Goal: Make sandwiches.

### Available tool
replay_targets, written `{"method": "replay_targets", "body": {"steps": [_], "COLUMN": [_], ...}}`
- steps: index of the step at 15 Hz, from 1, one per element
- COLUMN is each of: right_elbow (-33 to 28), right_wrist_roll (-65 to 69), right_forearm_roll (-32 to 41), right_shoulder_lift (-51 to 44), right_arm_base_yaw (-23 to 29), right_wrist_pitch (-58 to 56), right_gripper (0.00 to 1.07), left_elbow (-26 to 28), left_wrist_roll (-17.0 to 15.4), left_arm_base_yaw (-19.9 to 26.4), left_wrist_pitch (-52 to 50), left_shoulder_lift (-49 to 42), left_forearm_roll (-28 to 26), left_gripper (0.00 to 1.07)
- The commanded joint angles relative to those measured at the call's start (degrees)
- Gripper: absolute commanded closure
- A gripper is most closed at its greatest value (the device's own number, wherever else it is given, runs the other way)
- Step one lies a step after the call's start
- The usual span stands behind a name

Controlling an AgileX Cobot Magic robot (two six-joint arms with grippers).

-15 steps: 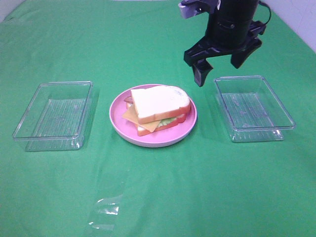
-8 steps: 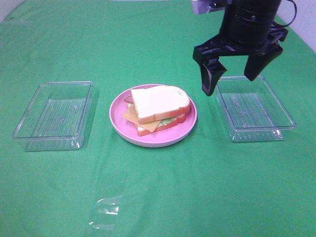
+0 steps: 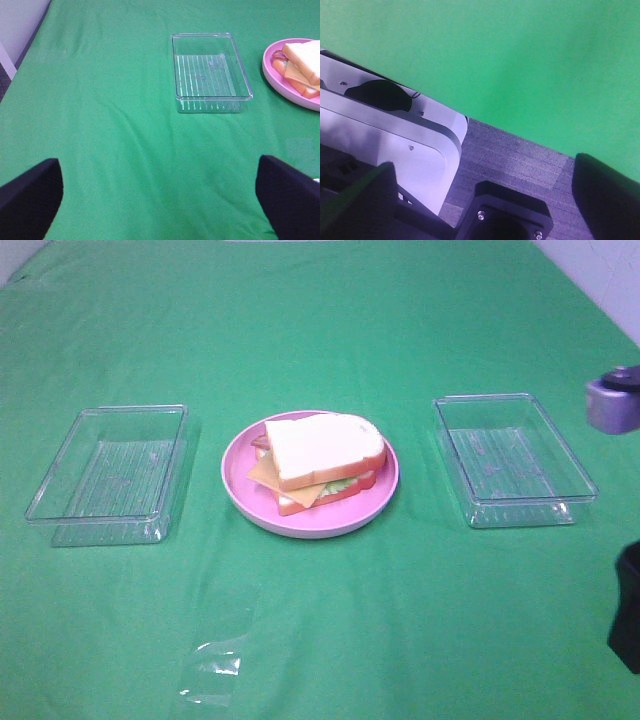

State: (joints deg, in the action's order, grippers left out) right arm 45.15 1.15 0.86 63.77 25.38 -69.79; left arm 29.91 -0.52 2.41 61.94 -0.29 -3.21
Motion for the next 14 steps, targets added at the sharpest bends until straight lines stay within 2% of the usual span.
{"method": "replay_targets", "body": {"steps": [1, 2, 3, 7, 10, 11, 14], "right_elbow": [-4.76, -6.36, -8.88, -13.29, -15.87, -16.79, -16.96], "right_wrist_roll": [0.86, 0.86, 0.86, 0.57, 0.57, 0.40, 0.46], "right_forearm_roll": [-0.40, -0.86, -0.86, -0.86, -0.86, -0.86, -0.86], "right_shoulder_lift": [-11.29, -16.50, -24.52, -45.26, -57.30, -64.40, -65.55], "right_arm_base_yaw": [0.00, -0.34, -3.67, -20.68, -27.04, -29.51, -30.08], "right_wrist_pitch": [-2.92, -2.35, -0.80, -0.11, 0.06, -0.17, 0.86], "right_gripper": [0.18, 0.18, 0.18, 0.18, 0.18, 0.18, 0.18], "left_elbow": [-0.17, -0.17, -0.17, -0.17, -0.17, -0.17, -0.17], "left_wrist_roll": [0.17, 0.17, 0.17, 0.17, 0.17, 0.17, 0.17], "left_arm_base_yaw": [-0.06, -0.06, -0.06, -0.06, -0.06, -0.06, -0.06], "left_wrist_pitch": [-0.23, -0.23, -0.23, -0.23, -0.23, -0.23, -0.29], "left_shoulder_lift": [-0.69, -0.69, -0.69, -0.69, -0.69, -0.69, -0.17], "left_forearm_roll": [-0.11, -0.11, -0.11, -0.11, -0.11, -0.11, -0.06], "left_gripper": [0.10, 0.10, 0.10, 0.10, 0.10, 0.10, 0.10]}}
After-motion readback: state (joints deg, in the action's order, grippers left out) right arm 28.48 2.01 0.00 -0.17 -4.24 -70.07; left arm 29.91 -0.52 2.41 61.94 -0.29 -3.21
